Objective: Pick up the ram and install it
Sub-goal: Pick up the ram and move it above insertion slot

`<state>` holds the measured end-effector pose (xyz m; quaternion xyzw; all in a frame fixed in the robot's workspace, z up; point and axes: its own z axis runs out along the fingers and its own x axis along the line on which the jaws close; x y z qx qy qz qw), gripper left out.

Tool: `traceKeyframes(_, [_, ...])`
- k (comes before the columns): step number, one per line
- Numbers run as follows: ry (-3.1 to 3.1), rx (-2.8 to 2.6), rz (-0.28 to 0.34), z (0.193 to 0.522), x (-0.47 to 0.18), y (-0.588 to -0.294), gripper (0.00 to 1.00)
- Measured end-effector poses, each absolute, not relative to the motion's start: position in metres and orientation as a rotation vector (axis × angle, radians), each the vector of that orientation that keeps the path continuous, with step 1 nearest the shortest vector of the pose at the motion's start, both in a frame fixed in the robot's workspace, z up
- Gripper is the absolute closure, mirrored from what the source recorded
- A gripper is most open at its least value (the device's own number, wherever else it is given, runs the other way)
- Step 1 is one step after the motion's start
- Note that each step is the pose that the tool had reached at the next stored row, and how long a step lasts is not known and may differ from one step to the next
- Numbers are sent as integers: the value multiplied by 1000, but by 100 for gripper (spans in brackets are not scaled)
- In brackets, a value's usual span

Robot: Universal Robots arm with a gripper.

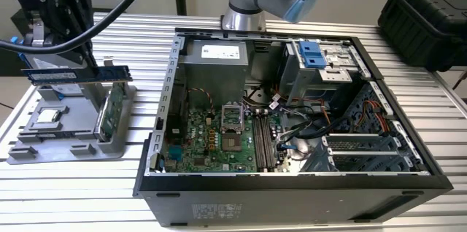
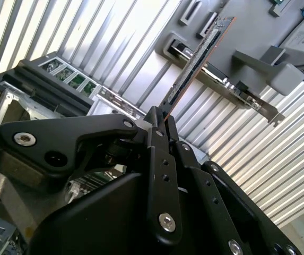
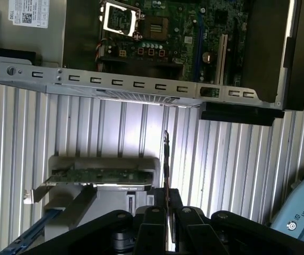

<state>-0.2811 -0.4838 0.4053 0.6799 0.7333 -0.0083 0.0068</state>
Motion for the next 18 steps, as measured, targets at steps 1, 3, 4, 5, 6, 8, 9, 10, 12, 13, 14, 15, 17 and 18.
traceKeyframes(1, [2294,2127,-26,405,-280,-484,100])
traceKeyframes(3, [2294,2127,-26,405,-278,-484,100])
traceKeyframes(4, [2294,2127,-26,405,-277,-484,100])
traceKeyframes(5, [2294,2127,-26,405,-277,-484,100])
traceKeyframes(6, [2294,2127,-26,405,-276,-484,100])
traceKeyframes(8, [2294,2127,-26,405,-274,-484,100])
traceKeyframes(9, [2294,2127,-26,405,-273,-484,100])
traceKeyframes(10, [2294,2127,-26,405,-272,-484,100])
traceKeyframes(12, [2294,2127,-26,405,-270,-484,100])
traceKeyframes(13, [2294,2127,-26,405,-269,-484,100])
traceKeyframes(14, [2294,2127,-26,405,-269,-484,100])
traceKeyframes(15, [2294,2127,-26,405,-268,-484,100])
traceKeyframes(17, [2294,2127,-26,405,-266,-484,100])
traceKeyframes(18, [2294,2127,-26,405,-265,-484,100])
